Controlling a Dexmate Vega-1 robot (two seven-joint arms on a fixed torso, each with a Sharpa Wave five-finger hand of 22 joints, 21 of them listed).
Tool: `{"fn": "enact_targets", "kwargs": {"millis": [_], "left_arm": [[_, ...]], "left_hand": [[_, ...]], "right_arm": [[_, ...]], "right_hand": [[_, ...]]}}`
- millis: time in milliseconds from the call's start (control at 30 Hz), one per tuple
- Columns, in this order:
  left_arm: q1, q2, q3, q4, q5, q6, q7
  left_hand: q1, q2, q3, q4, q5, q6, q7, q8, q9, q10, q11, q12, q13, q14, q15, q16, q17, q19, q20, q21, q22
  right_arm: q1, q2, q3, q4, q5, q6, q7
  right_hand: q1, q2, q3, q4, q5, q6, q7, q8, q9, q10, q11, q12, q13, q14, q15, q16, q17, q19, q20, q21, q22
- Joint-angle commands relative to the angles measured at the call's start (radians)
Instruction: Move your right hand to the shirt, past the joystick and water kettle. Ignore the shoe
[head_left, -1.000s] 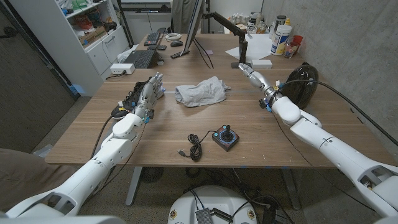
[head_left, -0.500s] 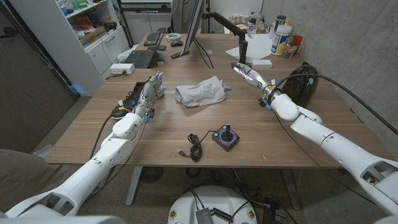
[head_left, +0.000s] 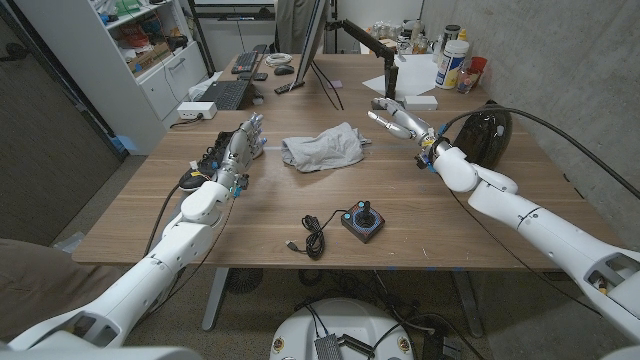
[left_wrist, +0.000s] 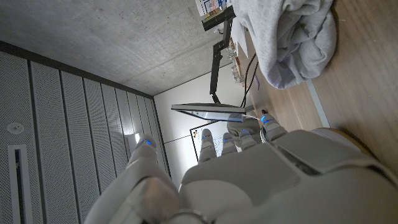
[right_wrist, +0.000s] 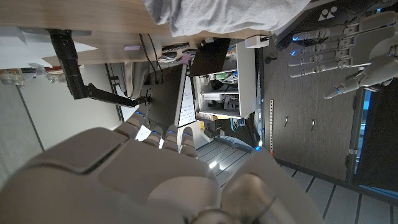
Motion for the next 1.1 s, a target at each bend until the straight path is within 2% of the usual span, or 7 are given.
{"fn": "enact_targets", "kwargs": {"millis": [33,100,167,200,400,700,1100], "left_arm": [[0.019,0.007,-0.010,-0.026,-0.002,-0.017,0.005],[0.033,0.014,-0.014,-0.050,0.008,-0.032,0.009],[0.034,0.014,-0.014,-0.050,0.009,-0.032,0.010],[0.048,0.029,-0.017,-0.080,0.043,-0.047,0.030],[0.075,0.044,-0.028,-0.120,0.094,-0.078,0.068],[0.098,0.048,-0.039,-0.140,0.098,-0.110,0.065],[0.104,0.047,-0.038,-0.138,0.108,-0.085,0.084]], "left_hand": [[0.011,0.000,0.004,-0.004,0.002,-0.005,-0.001,0.003,0.003,0.001,0.001,0.001,0.006,-0.012,0.000,0.003,0.004,-0.006,-0.002,0.005,0.003],[0.011,0.000,0.004,-0.004,0.002,-0.004,0.000,0.003,0.003,0.002,0.003,0.002,0.006,-0.012,0.000,0.003,0.004,-0.006,-0.002,0.005,0.003],[0.011,0.000,0.004,-0.004,0.002,-0.004,0.000,0.003,0.003,0.002,0.003,0.002,0.006,-0.012,0.000,0.003,0.004,-0.006,-0.003,0.005,0.003],[0.011,0.001,0.004,-0.004,0.002,-0.004,0.000,0.003,0.003,0.003,0.003,0.002,0.006,-0.012,0.000,0.004,0.004,-0.006,-0.003,0.005,0.003],[0.012,0.001,0.004,-0.004,0.002,-0.004,0.001,0.003,0.003,0.005,0.005,0.003,0.006,-0.011,0.000,0.004,0.004,-0.006,-0.002,0.006,0.003],[0.013,0.002,0.005,-0.005,0.002,0.000,0.002,0.005,0.003,0.010,0.003,0.005,0.006,-0.010,-0.001,0.005,0.003,-0.004,-0.001,0.007,0.003],[0.015,0.003,0.006,-0.006,0.002,0.001,0.002,0.005,0.003,0.013,0.002,0.005,0.005,-0.009,0.000,0.006,0.003,-0.004,-0.001,0.007,0.003]], "right_arm": [[0.033,-0.012,-0.040,-0.011,-0.149,-0.014,-0.039],[0.041,-0.018,-0.055,-0.024,-0.209,-0.031,-0.054],[0.041,-0.018,-0.055,-0.025,-0.212,-0.033,-0.056],[0.050,-0.018,-0.067,-0.023,-0.239,-0.036,-0.057],[0.075,-0.016,-0.086,-0.010,-0.260,-0.029,-0.033],[0.119,-0.013,-0.109,0.004,-0.285,-0.012,0.010],[0.152,-0.002,-0.124,0.023,-0.304,0.009,0.019]], "right_hand": [[0.013,-0.001,0.004,-0.008,0.000,0.000,-0.009,-0.001,0.005,-0.010,-0.005,-0.005,0.003,-0.029,-0.011,-0.002,0.003,-0.005,0.005,-0.002,0.001],[0.014,-0.001,0.004,-0.009,0.000,0.000,-0.009,-0.002,0.005,-0.010,-0.006,-0.005,0.003,-0.030,-0.010,-0.002,0.003,-0.005,0.006,-0.003,0.001],[0.016,-0.001,0.004,-0.010,-0.001,0.000,-0.009,-0.002,0.005,-0.011,-0.006,-0.004,0.003,-0.031,-0.011,-0.002,0.002,-0.005,0.007,-0.005,0.001],[0.016,-0.001,0.004,-0.010,-0.001,-0.001,-0.010,-0.002,0.005,-0.011,-0.006,-0.004,0.003,-0.031,-0.011,-0.002,0.002,-0.005,0.007,-0.005,0.001],[0.021,-0.004,0.004,-0.015,-0.002,-0.004,-0.012,-0.003,0.005,-0.016,-0.006,-0.006,0.003,-0.032,-0.011,-0.002,0.002,-0.003,0.008,-0.008,0.001],[0.055,-0.011,0.009,-0.038,-0.004,-0.025,-0.011,-0.007,0.005,-0.037,-0.005,-0.011,0.003,-0.045,-0.004,-0.004,0.001,-0.003,0.018,-0.022,0.001],[0.072,-0.013,0.011,-0.051,-0.005,-0.039,-0.008,-0.009,0.005,-0.047,-0.001,-0.011,0.003,-0.050,-0.004,-0.004,0.001,-0.003,0.019,-0.030,0.001]]}}
